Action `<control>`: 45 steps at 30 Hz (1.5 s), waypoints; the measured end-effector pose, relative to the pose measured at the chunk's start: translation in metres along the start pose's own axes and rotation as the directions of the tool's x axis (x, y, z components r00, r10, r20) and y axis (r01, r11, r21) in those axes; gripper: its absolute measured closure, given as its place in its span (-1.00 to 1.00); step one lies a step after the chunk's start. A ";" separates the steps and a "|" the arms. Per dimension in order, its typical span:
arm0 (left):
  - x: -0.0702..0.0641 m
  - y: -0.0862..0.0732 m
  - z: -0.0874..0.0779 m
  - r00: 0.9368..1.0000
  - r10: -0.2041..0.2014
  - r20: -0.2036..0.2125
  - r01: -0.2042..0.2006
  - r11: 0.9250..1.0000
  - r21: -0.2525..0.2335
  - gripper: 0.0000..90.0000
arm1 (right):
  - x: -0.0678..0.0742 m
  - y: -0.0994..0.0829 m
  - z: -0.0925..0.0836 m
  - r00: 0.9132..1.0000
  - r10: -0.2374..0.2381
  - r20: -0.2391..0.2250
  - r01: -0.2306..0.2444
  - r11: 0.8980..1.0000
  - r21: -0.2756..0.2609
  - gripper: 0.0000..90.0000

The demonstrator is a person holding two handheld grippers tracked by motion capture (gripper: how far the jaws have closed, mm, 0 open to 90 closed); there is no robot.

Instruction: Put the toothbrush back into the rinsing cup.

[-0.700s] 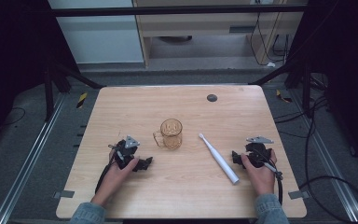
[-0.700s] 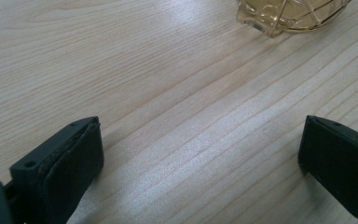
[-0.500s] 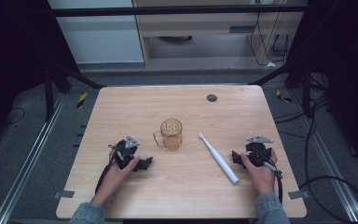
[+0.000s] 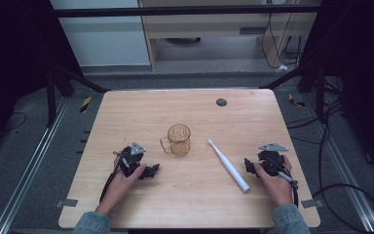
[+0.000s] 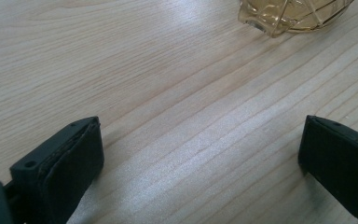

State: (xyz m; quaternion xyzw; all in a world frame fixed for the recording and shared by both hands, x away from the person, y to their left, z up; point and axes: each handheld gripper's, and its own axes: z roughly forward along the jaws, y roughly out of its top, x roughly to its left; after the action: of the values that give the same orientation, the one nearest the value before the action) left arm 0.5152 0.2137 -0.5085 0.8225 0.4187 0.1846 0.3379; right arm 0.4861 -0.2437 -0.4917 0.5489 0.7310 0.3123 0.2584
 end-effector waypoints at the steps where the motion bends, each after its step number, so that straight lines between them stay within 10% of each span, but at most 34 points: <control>1: 0.000 0.000 0.000 1.000 0.000 -0.001 0.000 1.000 0.001 -1.00 | 0.008 0.003 -0.014 1.000 -0.018 -0.003 0.018 1.000 0.002 -0.61; 9: 0.000 0.000 0.000 1.000 0.005 0.007 -0.005 1.000 0.000 -1.00 | 0.037 0.012 -0.049 0.990 -0.132 -0.054 0.136 0.988 0.072 -0.43; 18: 0.000 0.000 0.000 1.000 0.006 0.007 -0.006 1.000 0.000 -1.00 | 0.057 0.023 -0.050 0.972 -0.197 -0.131 0.213 0.969 0.123 -0.14; 32: 0.001 0.000 0.000 1.000 0.006 0.008 -0.006 1.000 0.000 -1.00 | 0.074 0.043 -0.027 0.954 -0.222 -0.200 0.262 0.943 0.203 -0.13; 45: 0.000 0.000 0.000 1.000 0.006 0.008 -0.006 1.000 0.000 -1.00 | 0.074 0.058 -0.011 0.961 -0.191 -0.198 0.239 0.936 0.260 -0.08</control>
State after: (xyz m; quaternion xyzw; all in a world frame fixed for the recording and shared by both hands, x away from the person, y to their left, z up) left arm 0.5156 0.2140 -0.5085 0.8243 0.4150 0.1823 0.3391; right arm 0.4953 -0.1628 -0.4441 0.4678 0.8431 0.2208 0.1472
